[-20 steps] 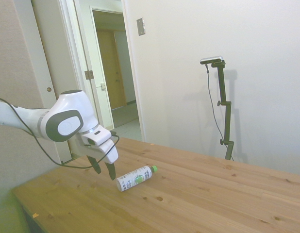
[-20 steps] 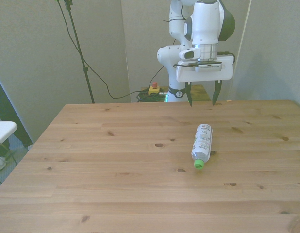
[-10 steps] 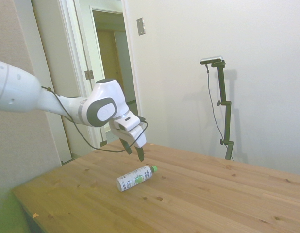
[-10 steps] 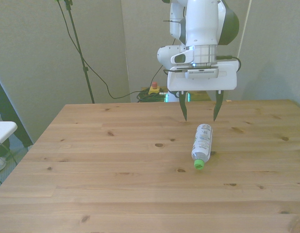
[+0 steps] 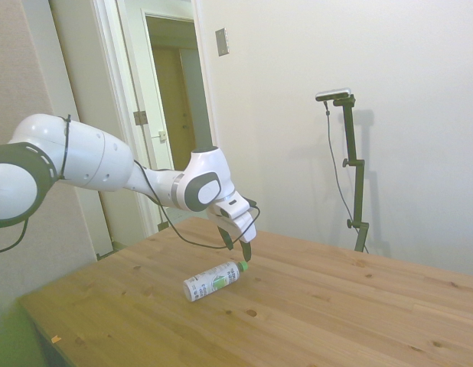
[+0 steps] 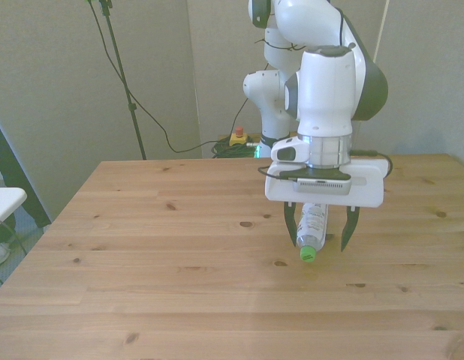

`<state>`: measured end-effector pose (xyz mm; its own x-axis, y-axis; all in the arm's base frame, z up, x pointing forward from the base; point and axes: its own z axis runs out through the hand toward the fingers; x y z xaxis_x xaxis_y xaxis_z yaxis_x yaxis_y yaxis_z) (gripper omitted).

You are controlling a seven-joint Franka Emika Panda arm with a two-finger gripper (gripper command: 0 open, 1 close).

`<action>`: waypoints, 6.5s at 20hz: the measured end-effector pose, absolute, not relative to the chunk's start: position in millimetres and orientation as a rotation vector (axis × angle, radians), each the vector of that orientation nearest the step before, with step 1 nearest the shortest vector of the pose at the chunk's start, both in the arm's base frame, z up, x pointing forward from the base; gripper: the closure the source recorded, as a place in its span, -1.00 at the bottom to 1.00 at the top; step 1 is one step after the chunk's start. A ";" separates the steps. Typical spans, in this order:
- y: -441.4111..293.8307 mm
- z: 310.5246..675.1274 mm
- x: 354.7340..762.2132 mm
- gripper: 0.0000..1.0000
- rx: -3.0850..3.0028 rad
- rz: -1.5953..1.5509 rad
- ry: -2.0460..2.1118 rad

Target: Stand the water bottle

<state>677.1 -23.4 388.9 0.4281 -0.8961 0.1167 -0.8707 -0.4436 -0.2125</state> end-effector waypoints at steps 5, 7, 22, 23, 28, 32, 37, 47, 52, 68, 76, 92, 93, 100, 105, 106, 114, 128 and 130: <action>-24.0 373.1 678.1 -1.00 -2.569 -0.297 1.599; -22.5 367.8 678.2 1.00 -2.577 -0.289 1.600; -21.8 355.3 671.7 1.00 -2.597 -0.256 1.606; -21.8 355.2 671.6 1.00 -2.597 -0.255 1.605; -23.4 353.6 669.1 1.00 -2.605 -0.255 1.594; -28.5 354.9 666.8 1.00 -2.610 -0.277 1.582; -33.8 379.5 663.7 1.00 -2.617 -0.376 1.550; -44.5 504.7 632.3 1.00 -2.549 -0.911 1.492; -41.0 519.0 618.6 1.00 -2.486 -1.150 1.504; -104.0 490.2 633.3 1.00 -2.085 -1.484 1.773; -100.2 475.8 669.1 1.00 -1.964 -1.580 1.784; -94.3 430.0 691.2 -1.00 -1.915 -1.644 1.778; -94.4 429.8 691.0 -1.00 -1.916 -1.643 1.778; -100.5 430.0 687.7 -1.00 -1.913 -1.645 1.792; -105.3 423.1 681.6 -1.00 -1.921 -1.631 1.813; -105.8 422.6 680.5 -1.00 -1.920 -1.628 1.817; -106.2 454.4 665.3 -1.00 -1.873 -1.634 1.811; -17.2 435.9 551.8 -1.00 -2.300 -0.971 1.662; 2.4 431.2 541.7 -1.00 -2.353 -0.853 1.629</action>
<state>541.7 2.4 431.2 0.2460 -0.8986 0.3632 -0.8103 -0.3963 -0.4317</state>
